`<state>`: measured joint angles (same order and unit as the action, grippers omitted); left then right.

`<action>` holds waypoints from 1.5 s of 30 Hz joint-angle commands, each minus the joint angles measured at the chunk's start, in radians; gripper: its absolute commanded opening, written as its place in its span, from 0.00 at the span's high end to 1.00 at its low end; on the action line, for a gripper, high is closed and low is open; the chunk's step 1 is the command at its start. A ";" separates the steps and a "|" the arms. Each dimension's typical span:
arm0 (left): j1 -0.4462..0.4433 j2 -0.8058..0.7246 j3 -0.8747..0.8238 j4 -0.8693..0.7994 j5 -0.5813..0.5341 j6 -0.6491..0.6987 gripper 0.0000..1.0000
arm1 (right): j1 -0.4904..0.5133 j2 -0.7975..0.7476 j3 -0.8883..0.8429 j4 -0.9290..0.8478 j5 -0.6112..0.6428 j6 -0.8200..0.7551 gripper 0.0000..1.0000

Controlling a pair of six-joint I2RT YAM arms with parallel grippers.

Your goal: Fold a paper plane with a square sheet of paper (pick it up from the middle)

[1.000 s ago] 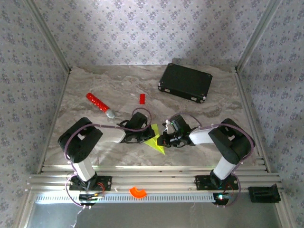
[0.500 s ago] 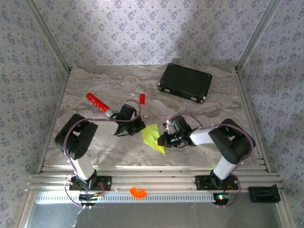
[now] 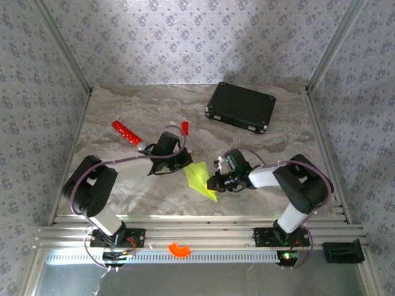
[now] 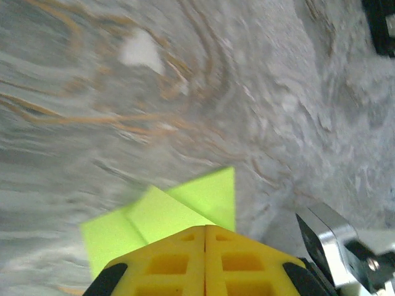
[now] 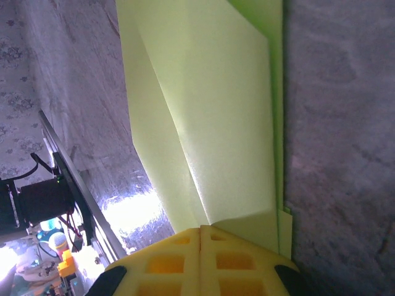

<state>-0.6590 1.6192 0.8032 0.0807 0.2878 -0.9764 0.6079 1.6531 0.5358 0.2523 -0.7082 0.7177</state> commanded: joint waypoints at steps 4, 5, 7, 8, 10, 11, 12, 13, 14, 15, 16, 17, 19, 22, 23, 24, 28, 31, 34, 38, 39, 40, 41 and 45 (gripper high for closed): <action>-0.066 0.085 0.014 0.042 0.025 0.000 0.93 | -0.011 0.032 -0.053 -0.225 0.106 -0.023 1.00; -0.063 0.099 0.009 0.047 0.016 -0.002 0.93 | -0.011 0.030 -0.051 -0.228 0.106 -0.021 1.00; -0.049 0.120 0.002 0.042 0.009 -0.004 0.94 | -0.011 0.020 -0.045 -0.234 0.104 -0.020 1.00; -0.042 0.131 -0.004 0.051 0.014 -0.004 0.94 | -0.010 0.012 -0.038 -0.238 0.104 -0.019 1.00; -0.035 0.145 -0.009 0.063 0.018 -0.006 0.94 | -0.008 -0.003 -0.019 -0.251 0.098 -0.020 1.00; -0.034 0.152 -0.007 0.057 0.018 -0.003 0.94 | -0.004 -0.015 -0.007 -0.259 0.098 -0.019 1.00; -0.034 0.156 -0.005 0.042 0.014 0.003 0.94 | 0.002 -0.031 0.009 -0.272 0.103 -0.017 1.00; -0.034 0.159 -0.005 0.033 0.013 0.008 0.95 | 0.010 -0.047 0.027 -0.283 0.109 -0.013 1.00; -0.033 0.160 -0.008 0.030 0.012 0.010 0.95 | 0.017 -0.059 0.047 -0.295 0.119 -0.012 1.00; -0.034 0.162 -0.013 0.029 0.013 0.010 0.96 | 0.024 -0.067 0.067 -0.309 0.128 -0.011 1.00; -0.034 0.162 -0.019 0.031 0.014 0.010 0.95 | 0.032 -0.075 0.094 -0.322 0.139 -0.011 1.00; -0.034 0.163 -0.023 0.032 0.014 0.011 0.96 | 0.040 -0.078 0.119 -0.333 0.152 -0.011 1.00; -0.033 0.163 -0.030 0.034 0.014 0.013 0.96 | 0.051 -0.066 0.158 -0.336 0.176 -0.005 1.00; -0.034 0.166 -0.034 0.039 0.015 0.014 0.96 | 0.059 -0.012 0.206 -0.319 0.189 0.002 1.00; -0.033 0.166 -0.034 0.039 0.016 0.016 0.96 | 0.062 0.015 0.222 -0.313 0.190 0.004 1.00; -0.033 0.167 -0.033 0.039 0.017 0.018 0.96 | 0.065 0.040 0.234 -0.306 0.188 0.004 1.00; -0.033 0.174 -0.024 0.032 0.015 0.025 0.96 | 0.070 0.113 0.248 -0.305 0.182 -0.004 1.00; -0.030 0.176 -0.024 0.029 0.012 0.028 0.96 | 0.086 0.091 0.210 -0.332 0.189 -0.023 1.00; -0.025 0.179 -0.026 0.028 0.013 0.029 0.96 | 0.096 0.038 0.140 -0.320 0.178 -0.017 0.99; -0.018 0.181 -0.032 0.028 0.014 0.031 0.96 | 0.092 -0.035 0.053 -0.294 0.175 0.000 0.98; -0.016 0.182 -0.032 0.027 0.013 0.031 0.96 | 0.092 -0.049 0.038 -0.288 0.171 -0.002 0.97; -0.016 0.182 -0.032 0.027 0.014 0.033 0.96 | 0.090 -0.066 0.025 -0.287 0.171 -0.003 0.97; -0.015 0.182 -0.032 0.024 0.014 0.034 0.96 | 0.090 -0.084 0.013 -0.289 0.169 -0.003 0.96; -0.014 0.186 -0.026 0.018 0.016 0.038 0.96 | 0.089 -0.145 -0.043 -0.283 0.163 -0.001 0.95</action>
<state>-0.6930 1.7638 0.7902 0.1608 0.3634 -0.9653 0.6899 1.5349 0.5442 0.0681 -0.5411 0.7151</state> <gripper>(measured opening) 0.053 0.051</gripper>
